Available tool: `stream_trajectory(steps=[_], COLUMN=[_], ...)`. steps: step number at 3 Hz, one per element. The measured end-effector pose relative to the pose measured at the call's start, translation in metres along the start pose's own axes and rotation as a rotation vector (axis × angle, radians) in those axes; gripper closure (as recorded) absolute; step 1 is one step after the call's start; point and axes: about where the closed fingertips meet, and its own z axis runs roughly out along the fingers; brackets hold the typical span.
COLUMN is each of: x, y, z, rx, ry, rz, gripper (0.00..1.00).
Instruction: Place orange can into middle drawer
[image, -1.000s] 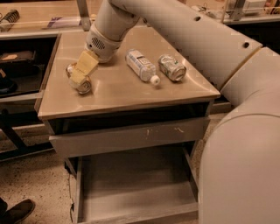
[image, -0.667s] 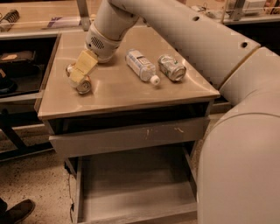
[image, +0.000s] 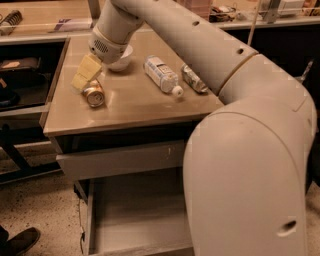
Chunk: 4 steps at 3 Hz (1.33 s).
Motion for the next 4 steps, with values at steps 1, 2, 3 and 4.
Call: stream_trajectory(steps=[1,2,3,4], x=[-0.006,-0.008,-0.01,-0.01], y=[-0.008,-0.006,0.004,0.005], z=[0.017,0.036,0.065,0.069], rx=[-0.03,-0.084,-0.153,-0.159], ry=[0.011,0.019,0.036,0.038], rz=[0.012,0.025,0.04,0.041], gripper=[0.0,0.0,0.0,0.0])
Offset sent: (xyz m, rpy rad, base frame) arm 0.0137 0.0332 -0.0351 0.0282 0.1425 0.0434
